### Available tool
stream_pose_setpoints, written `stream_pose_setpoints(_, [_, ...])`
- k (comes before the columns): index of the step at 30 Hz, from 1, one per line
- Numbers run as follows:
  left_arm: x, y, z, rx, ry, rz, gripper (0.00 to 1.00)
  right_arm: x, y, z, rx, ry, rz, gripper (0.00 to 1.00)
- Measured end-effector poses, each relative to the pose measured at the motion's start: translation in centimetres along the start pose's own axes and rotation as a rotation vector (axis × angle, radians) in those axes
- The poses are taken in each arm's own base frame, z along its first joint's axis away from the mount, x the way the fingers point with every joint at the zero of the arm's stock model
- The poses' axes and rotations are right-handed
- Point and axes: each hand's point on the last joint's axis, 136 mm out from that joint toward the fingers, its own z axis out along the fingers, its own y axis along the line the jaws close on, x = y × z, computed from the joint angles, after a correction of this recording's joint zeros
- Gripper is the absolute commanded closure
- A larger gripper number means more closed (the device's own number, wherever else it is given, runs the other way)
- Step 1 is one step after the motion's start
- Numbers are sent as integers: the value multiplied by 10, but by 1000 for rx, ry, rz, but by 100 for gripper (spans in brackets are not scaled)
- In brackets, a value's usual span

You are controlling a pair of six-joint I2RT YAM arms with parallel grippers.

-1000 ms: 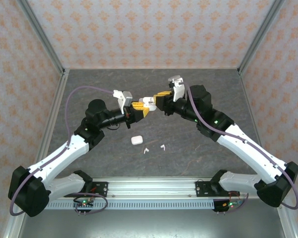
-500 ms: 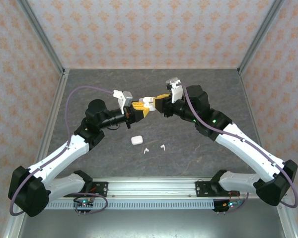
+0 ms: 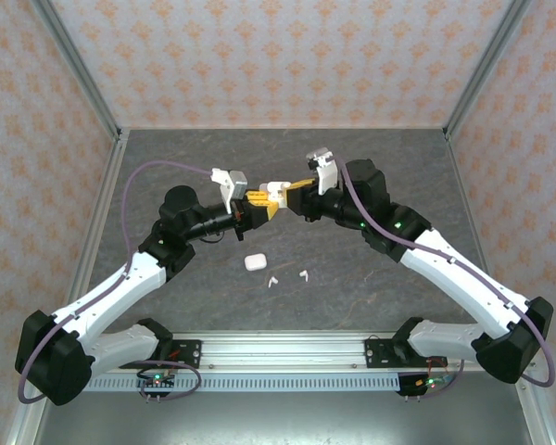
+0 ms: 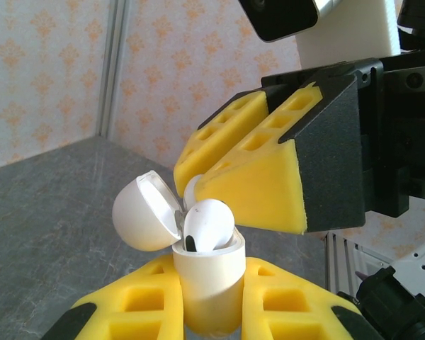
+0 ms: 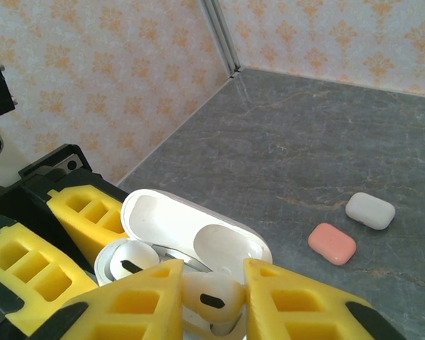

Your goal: Insert the wireless bluetooth earbuds into the charging case

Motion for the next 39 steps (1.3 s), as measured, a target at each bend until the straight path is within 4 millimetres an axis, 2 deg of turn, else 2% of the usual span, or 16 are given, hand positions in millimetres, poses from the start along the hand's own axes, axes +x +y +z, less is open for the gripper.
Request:
stream_pose_setpoints(5, [-2,-1,0,2,-9,7,90,-3,3,-2,-7,-2,12,67])
stream_pose_setpoints(11, [-3,-1,0,3,-12,9,90,-7,3,-6,3,-7,30,49])
stream_pose_setpoints(17, [-5,-1,0,6,-19,11,90,-30,9,-25,0,-66,44,32])
stream_pose_setpoints(22, [-7,-3,0,15,-26,15,90,-47,-7,-46,-7,-133,108,14])
stream_pose_setpoints(25, [-7,-6,0,27,-24,16,90,-43,-14,-50,-54,-147,161,4])
stream_pose_setpoints(29, [-8,-7,-1,32,-26,19,90,-28,-2,-41,-172,-97,211,2])
stream_pose_setpoints(39, [-6,-19,2,72,-20,23,90,-14,21,-16,-349,9,259,3])
